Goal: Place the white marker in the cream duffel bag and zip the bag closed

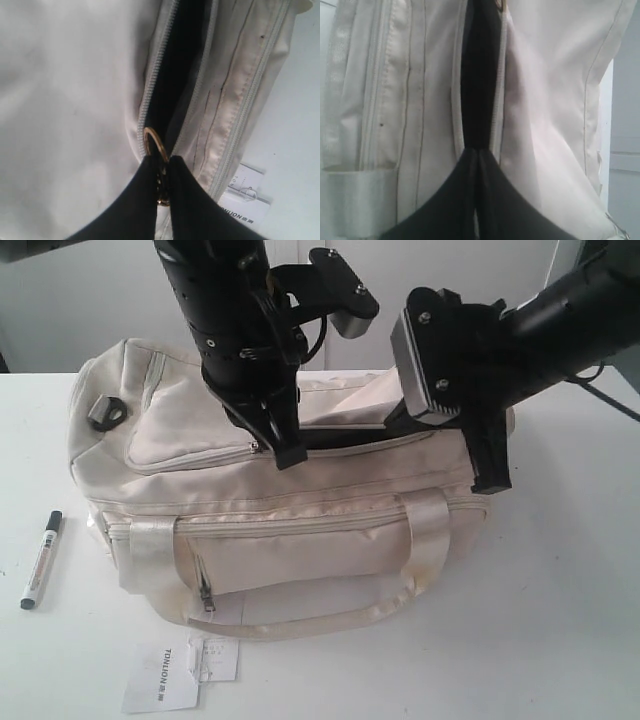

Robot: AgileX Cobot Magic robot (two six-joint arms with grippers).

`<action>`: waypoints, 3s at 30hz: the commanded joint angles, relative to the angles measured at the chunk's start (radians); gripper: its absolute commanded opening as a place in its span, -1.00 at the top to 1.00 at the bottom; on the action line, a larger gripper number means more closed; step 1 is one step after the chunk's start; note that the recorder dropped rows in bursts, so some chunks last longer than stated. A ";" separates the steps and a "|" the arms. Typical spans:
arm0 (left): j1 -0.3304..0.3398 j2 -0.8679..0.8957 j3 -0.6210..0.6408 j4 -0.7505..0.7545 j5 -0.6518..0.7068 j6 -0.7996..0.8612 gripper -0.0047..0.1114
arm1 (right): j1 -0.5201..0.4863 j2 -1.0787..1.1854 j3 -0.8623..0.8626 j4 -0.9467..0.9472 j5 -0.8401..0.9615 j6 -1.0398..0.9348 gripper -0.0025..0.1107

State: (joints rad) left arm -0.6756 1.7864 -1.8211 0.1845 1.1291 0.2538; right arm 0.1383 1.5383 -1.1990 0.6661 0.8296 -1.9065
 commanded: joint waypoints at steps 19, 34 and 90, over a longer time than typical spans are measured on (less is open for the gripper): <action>-0.005 -0.017 -0.004 0.029 0.092 -0.017 0.92 | -0.070 0.073 0.004 0.096 -0.059 -0.025 -0.40; -0.005 -0.017 -0.004 0.025 0.092 -0.017 0.92 | -0.068 0.125 0.004 0.189 -0.075 -0.133 0.96; 0.117 -0.079 0.099 0.062 0.092 -0.061 0.92 | -0.068 0.101 0.004 0.060 -0.058 -0.025 0.96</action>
State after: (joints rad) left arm -0.5628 1.7323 -1.7280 0.2079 1.1273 0.2029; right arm 0.0751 1.6500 -1.1990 0.7513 0.7824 -1.9375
